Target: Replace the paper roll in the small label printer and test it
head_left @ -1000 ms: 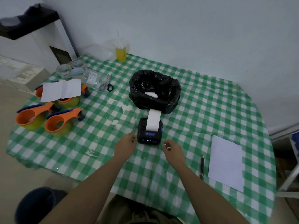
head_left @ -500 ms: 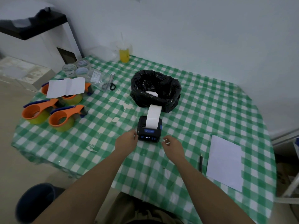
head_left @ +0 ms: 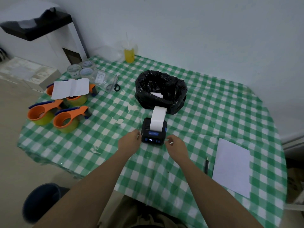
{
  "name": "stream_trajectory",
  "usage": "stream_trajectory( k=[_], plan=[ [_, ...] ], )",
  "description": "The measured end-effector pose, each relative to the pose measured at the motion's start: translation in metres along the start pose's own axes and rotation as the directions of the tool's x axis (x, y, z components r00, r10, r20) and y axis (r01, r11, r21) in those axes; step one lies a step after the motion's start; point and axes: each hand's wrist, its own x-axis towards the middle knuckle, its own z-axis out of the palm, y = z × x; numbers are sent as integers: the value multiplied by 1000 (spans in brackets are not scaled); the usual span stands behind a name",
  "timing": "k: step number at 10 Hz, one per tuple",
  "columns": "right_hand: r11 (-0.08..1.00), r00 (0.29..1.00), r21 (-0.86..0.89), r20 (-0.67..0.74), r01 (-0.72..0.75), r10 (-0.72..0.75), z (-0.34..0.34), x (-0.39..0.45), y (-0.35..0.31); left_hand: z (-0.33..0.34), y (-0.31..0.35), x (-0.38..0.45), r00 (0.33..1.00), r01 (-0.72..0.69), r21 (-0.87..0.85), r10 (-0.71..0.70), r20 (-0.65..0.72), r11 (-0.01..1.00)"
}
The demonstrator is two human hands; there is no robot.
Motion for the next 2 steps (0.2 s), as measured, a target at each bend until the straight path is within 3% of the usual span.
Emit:
stream_trajectory(
  k=[2],
  plan=[
    [1000, 1000, 18, -3, 5, -5, -1, 2, 2, 1, 2, 4, 1000, 28, -41, -28, 2, 999]
  ],
)
